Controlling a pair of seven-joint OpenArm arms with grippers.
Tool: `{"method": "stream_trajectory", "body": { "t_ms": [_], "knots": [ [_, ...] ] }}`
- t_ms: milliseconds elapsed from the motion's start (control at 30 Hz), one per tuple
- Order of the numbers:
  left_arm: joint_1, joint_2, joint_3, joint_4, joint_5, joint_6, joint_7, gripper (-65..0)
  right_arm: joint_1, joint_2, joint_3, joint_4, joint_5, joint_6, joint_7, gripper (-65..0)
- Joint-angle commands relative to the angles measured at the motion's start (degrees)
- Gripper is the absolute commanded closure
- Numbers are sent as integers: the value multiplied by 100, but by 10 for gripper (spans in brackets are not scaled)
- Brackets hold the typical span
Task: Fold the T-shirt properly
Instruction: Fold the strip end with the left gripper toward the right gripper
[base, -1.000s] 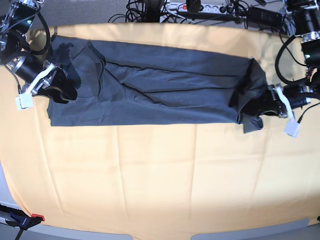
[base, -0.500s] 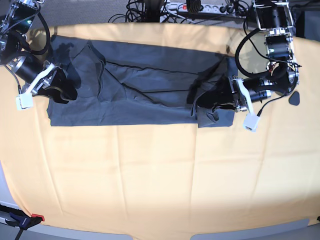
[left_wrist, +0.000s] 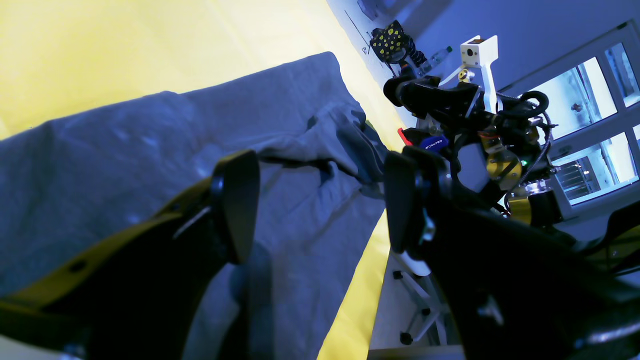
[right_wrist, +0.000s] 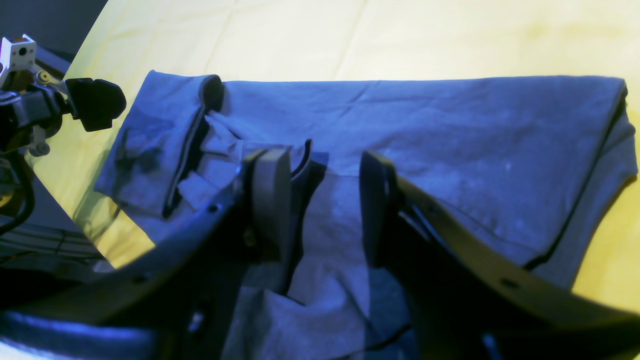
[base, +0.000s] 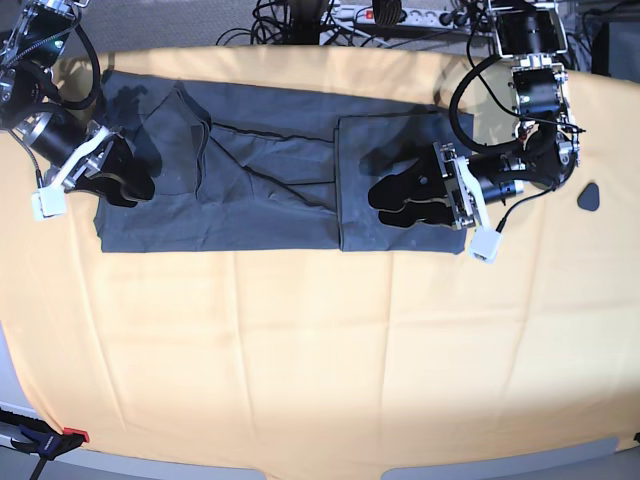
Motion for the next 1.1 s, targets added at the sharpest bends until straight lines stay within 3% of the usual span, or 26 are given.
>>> {"method": "stream_trajectory", "body": {
  "t_ms": [0, 100, 133, 200, 233, 333, 433, 533, 633, 733, 900, 1067],
  "knots": [
    [-92, -35, -33, 87, -141, -35, -57, -390, 48, 81, 48, 87, 164, 30, 92, -257],
    [-92, -52, -42, 87, -141, -181, -63, -368, 50, 83, 48, 87, 166, 30, 92, -257],
    [-92, -50, -46, 87, -48, -275, -76, -304, 50, 83, 48, 87, 168, 30, 92, -257],
    [-90, -48, -44, 87, 601, -291, -203, -62, 66, 83, 48, 87, 236, 30, 90, -257],
    [-70, -46, -44, 87, 957, -289, -295, 0, 83, 90, 48, 87, 328, 30, 90, -257],
    [79, -48, -42, 87, 1971, -118, -800, 0, 251, 98, 59, 142, 409, 30, 7, -257],
    [297, -48, -31, 87, 2817, 190, -1200, 0, 470, 98, 59, 212, -116, 30, -107, -258],
    [544, -50, -28, 87, 3287, 343, -1480, 0, 544, 98, 59, 210, -1054, -68, -101, -352],
    [702, -50, -28, 87, 3342, 341, -1502, 0, 470, 98, 59, 203, -2017, -693, -103, -468],
    [763, -50, -28, 87, 3318, 339, -1499, 0, 219, 94, 59, 203, -2435, -1064, -9, -472],
    [763, -96, -28, 87, 3112, 339, -1491, 0, -205, 74, 59, 181, -2455, -1427, 378, -472],
    [763, -129, -28, 87, 3018, 339, -1456, 0, -284, -9, 59, -155, -2712, -1624, 638, -472]
  ]
}}
